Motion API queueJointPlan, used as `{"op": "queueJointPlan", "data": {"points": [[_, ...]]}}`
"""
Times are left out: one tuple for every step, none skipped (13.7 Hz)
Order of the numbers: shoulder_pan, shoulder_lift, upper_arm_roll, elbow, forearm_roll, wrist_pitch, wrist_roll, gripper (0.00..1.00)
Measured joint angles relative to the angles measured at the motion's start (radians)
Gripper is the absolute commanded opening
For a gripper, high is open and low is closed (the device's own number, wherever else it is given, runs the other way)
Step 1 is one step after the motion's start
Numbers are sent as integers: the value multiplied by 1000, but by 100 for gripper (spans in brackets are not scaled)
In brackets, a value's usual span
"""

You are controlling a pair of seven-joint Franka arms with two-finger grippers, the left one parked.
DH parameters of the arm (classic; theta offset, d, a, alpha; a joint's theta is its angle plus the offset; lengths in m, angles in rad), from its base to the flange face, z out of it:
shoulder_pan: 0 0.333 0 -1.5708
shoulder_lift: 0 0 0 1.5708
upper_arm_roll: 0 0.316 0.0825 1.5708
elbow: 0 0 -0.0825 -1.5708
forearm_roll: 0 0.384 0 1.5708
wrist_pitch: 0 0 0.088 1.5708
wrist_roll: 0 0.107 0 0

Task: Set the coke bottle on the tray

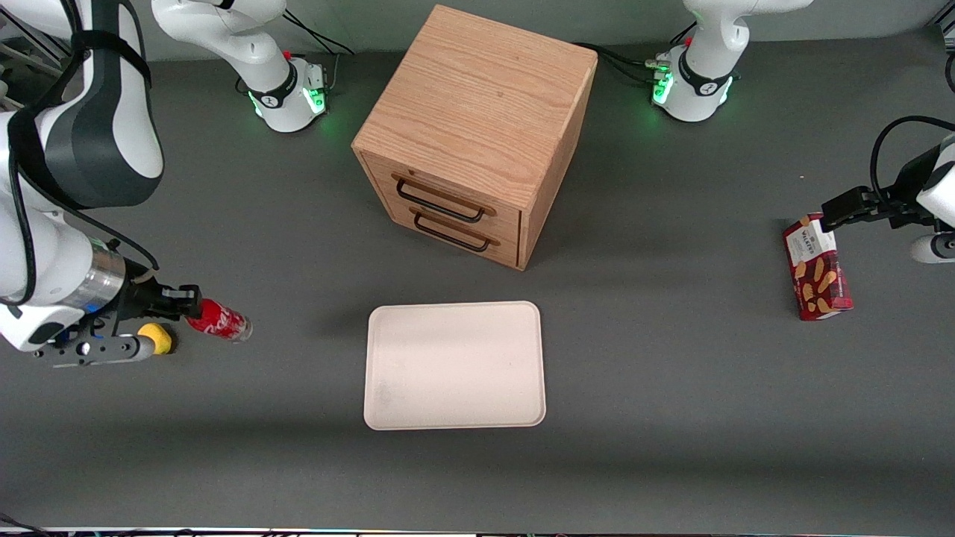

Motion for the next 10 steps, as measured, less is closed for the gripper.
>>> {"op": "queueJointPlan", "data": {"points": [[-1, 45, 17, 65, 4, -9, 0, 0], [-1, 91, 35, 116, 5, -10, 0, 0], [0, 137, 51, 156, 5, -1, 1, 0], [-1, 177, 63, 184, 6, 19, 1, 0], [-2, 213, 77, 203, 6, 46, 1, 0], [-4, 242, 92, 214, 7, 75, 1, 0], [-4, 264, 110, 222, 7, 105, 1, 0], [-5, 284, 132, 228, 7, 129, 1, 0], [-3, 302, 151, 232, 7, 152, 1, 0], [-1, 320, 167, 232, 7, 178, 1, 0]]}}
